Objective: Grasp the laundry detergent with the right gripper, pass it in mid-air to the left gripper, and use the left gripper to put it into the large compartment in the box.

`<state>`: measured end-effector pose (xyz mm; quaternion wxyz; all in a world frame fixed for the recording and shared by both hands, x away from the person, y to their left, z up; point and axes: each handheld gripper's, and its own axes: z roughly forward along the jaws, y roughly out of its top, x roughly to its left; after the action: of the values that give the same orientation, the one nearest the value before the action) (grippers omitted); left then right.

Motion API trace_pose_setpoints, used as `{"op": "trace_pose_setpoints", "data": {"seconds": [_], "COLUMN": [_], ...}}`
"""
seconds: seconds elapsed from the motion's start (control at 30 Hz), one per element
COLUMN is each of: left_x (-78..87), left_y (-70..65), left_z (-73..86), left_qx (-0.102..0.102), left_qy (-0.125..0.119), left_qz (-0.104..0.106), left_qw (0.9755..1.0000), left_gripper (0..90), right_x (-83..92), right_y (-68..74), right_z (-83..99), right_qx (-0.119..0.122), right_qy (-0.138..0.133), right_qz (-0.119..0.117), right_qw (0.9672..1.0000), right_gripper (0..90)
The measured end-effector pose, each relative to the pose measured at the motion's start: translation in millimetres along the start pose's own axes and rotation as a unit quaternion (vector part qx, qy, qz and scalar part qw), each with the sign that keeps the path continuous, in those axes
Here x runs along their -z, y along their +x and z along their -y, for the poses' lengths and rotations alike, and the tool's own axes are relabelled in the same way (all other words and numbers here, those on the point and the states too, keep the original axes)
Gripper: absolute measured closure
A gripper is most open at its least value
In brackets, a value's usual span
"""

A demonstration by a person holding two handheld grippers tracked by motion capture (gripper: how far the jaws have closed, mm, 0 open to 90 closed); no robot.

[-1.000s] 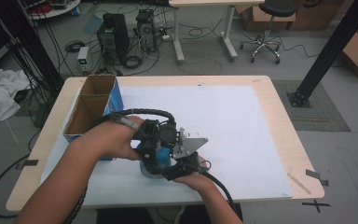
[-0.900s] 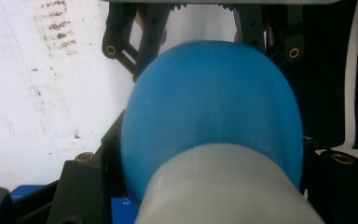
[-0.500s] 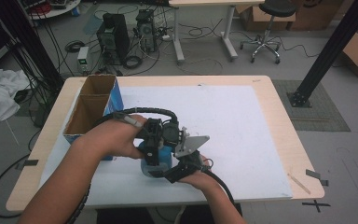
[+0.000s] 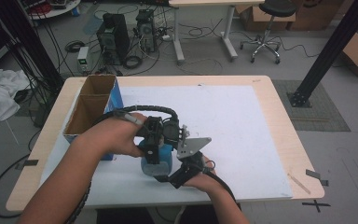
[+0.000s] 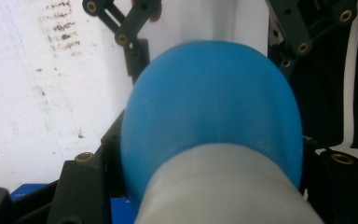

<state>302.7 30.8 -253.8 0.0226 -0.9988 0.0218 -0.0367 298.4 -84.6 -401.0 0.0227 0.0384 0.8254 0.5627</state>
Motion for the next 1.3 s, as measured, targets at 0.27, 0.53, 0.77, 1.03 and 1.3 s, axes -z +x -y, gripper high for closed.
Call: {"op": "trace_pose_setpoints", "data": {"seconds": [0.27, 0.53, 0.77, 1.03, 1.3], "left_x": [2.0, 9.2, 13.9, 14.4, 27.4], "left_y": [2.6, 6.3, 9.3, 12.6, 17.9], "left_z": [2.4, 6.9, 8.9, 10.6, 16.7], "left_qx": [0.006, 0.017, 0.022, 0.03, 0.054], "left_qy": [0.004, 0.004, 0.006, 0.005, 0.018], "left_qz": [0.002, 0.003, 0.004, 0.009, 0.006], "left_qw": [1.0, 0.9998, 0.9997, 0.9995, 0.9983], "left_gripper": [38.7, 38.6, 38.6, 38.5, 38.6], "right_x": [20.1, 40.6, 53.3, 69.5, 93.4], "right_y": [-5.2, -8.0, -0.2, -2.0, -12.3], "right_z": [-3.8, -13.6, -18.7, -26.3, -34.9], "right_qx": [-0.014, -0.01, 0.017, 0.016, 0.011], "right_qy": [0.023, 0.09, 0.153, 0.186, 0.246], "right_qz": [-0.006, -0.004, 0.003, 0.0, -0.004], "right_qw": [0.9996, 0.9959, 0.988, 0.9823, 0.9693], "right_gripper": [3.2, 0.0, 0.3, 0.4, 0.5]}}
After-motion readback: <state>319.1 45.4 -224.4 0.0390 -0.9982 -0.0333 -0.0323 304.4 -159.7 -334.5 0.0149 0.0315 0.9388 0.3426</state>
